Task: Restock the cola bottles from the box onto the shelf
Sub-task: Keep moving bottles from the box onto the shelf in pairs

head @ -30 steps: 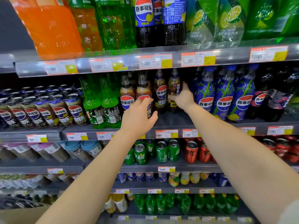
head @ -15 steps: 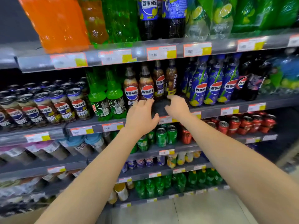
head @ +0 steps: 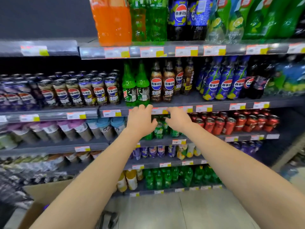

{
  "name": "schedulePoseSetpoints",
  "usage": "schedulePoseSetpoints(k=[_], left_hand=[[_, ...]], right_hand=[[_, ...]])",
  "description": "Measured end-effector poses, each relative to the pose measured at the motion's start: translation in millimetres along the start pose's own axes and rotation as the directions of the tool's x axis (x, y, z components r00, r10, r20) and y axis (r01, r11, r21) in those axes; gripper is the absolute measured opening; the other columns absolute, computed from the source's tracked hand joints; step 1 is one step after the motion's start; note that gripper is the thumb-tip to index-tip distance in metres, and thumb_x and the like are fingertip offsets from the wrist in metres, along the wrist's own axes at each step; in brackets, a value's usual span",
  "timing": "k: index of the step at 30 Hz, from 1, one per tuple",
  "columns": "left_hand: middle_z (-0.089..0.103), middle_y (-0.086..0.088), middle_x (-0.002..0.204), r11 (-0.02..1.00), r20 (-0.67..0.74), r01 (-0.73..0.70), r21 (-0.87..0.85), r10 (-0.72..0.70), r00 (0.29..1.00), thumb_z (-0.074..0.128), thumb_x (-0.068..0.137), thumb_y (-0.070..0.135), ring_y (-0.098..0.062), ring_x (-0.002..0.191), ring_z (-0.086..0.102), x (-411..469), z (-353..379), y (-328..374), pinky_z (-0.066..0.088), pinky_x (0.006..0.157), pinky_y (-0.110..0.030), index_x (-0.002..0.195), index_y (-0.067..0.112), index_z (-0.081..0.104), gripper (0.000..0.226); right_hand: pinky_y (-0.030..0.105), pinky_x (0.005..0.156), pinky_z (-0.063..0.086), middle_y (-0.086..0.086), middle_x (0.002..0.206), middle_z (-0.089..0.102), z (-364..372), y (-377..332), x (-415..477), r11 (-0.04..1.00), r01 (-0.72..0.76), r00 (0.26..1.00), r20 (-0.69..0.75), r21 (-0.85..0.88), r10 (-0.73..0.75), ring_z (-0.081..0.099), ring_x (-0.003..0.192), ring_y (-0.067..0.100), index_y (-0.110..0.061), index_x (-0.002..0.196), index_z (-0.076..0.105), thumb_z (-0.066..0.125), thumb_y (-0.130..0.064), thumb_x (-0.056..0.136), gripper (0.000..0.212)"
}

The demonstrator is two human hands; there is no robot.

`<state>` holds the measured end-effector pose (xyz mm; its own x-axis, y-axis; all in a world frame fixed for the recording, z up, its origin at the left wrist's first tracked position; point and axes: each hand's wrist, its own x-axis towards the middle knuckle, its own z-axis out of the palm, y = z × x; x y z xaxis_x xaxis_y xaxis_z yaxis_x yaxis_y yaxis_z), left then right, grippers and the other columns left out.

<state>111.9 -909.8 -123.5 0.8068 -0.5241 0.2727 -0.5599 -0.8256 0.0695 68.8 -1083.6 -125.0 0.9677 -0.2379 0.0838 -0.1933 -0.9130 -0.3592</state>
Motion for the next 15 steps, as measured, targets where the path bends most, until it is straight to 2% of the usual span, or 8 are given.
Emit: schedulePoseSetpoints(k=[2, 5, 7, 10, 12, 14, 15], left_hand=[[0.058, -0.014, 0.13, 1.0, 0.033, 0.005, 0.019, -0.006, 0.999, 0.053, 0.096, 0.051, -0.038, 0.117, 0.057, -30.1, -3.4, -7.2, 0.047, 0.096, -0.047, 0.148, 0.018, 0.043, 0.061], [0.056, -0.014, 0.135, 0.998, 0.073, 0.012, 0.058, -0.016, 0.997, 0.052, 0.096, 0.052, -0.038, 0.119, 0.056, -80.9, -4.5, -21.0, 0.046, 0.099, -0.048, 0.149, 0.018, 0.042, 0.064], [0.057, -0.014, 0.136, 0.998, 0.103, 0.025, 0.06, -0.031, 0.994, 0.054, 0.094, 0.053, -0.039, 0.12, 0.057, -118.0, -3.9, -33.8, 0.046, 0.102, -0.049, 0.149, 0.019, 0.043, 0.066], [0.06, -0.014, 0.131, 0.995, 0.148, 0.073, 0.065, -0.082, 0.986, 0.053, 0.092, 0.054, -0.039, 0.117, 0.059, -177.5, -4.2, -59.1, 0.048, 0.1, -0.047, 0.148, 0.02, 0.045, 0.065], [0.06, -0.013, 0.128, 0.989, 0.188, 0.128, 0.075, -0.14, 0.972, 0.055, 0.092, 0.053, -0.039, 0.117, 0.058, -214.6, -6.5, -80.1, 0.046, 0.099, -0.046, 0.144, 0.02, 0.045, 0.063], [0.059, -0.014, 0.128, 0.98, 0.214, 0.178, 0.087, -0.193, 0.958, 0.056, 0.091, 0.052, -0.039, 0.119, 0.057, -246.7, -10.5, -105.0, 0.046, 0.099, -0.046, 0.141, 0.02, 0.046, 0.061], [0.059, -0.014, 0.129, 0.975, 0.22, 0.201, 0.091, -0.217, 0.951, 0.057, 0.091, 0.052, -0.039, 0.119, 0.057, -261.2, -12.6, -118.9, 0.047, 0.1, -0.046, 0.141, 0.019, 0.047, 0.06]], right_hand=[[0.044, 0.09, 0.056, 0.012, 0.141, 0.058, 8.7, -14.7, -27.1, 1.0, 0.009, 1.0, 0.025, 0.0, -0.009, 0.065, 0.109, 0.03, -0.011, 0.146, 0.049, 0.061, -0.021, 0.095, 0.053], [0.041, 0.1, 0.051, 0.008, 0.153, 0.047, 25.9, -39.7, -70.5, 0.999, 0.029, 0.997, 0.075, 0.016, -0.031, 0.057, 0.126, 0.028, -0.014, 0.152, 0.042, 0.059, -0.021, 0.096, 0.059], [0.041, 0.101, 0.05, 0.008, 0.154, 0.045, 41.5, -57.8, -96.9, 0.999, 0.045, 0.993, 0.105, 0.003, -0.045, 0.053, 0.131, 0.029, -0.015, 0.152, 0.041, 0.058, -0.023, 0.097, 0.058], [0.039, 0.093, 0.052, 0.008, 0.151, 0.048, 69.0, -90.2, -133.6, 0.999, 0.04, 0.989, 0.142, 0.013, -0.042, 0.056, 0.126, 0.029, -0.015, 0.151, 0.043, 0.057, -0.021, 0.097, 0.057], [0.04, 0.087, 0.051, 0.012, 0.142, 0.056, 88.8, -115.6, -154.3, 0.998, 0.054, 0.985, 0.16, 0.039, -0.06, 0.057, 0.123, 0.032, -0.013, 0.14, 0.053, 0.058, -0.02, 0.094, 0.048], [0.037, 0.078, 0.048, 0.012, 0.134, 0.06, 107.5, -144.5, -170.8, 0.995, 0.07, 0.978, 0.192, 0.068, -0.082, 0.059, 0.117, 0.034, -0.012, 0.134, 0.056, 0.059, -0.021, 0.092, 0.042], [0.038, 0.082, 0.05, 0.011, 0.138, 0.058, 117.0, -159.7, -176.9, 0.992, 0.094, 0.973, 0.204, 0.081, -0.109, 0.057, 0.122, 0.033, -0.013, 0.138, 0.054, 0.06, -0.021, 0.093, 0.046]])
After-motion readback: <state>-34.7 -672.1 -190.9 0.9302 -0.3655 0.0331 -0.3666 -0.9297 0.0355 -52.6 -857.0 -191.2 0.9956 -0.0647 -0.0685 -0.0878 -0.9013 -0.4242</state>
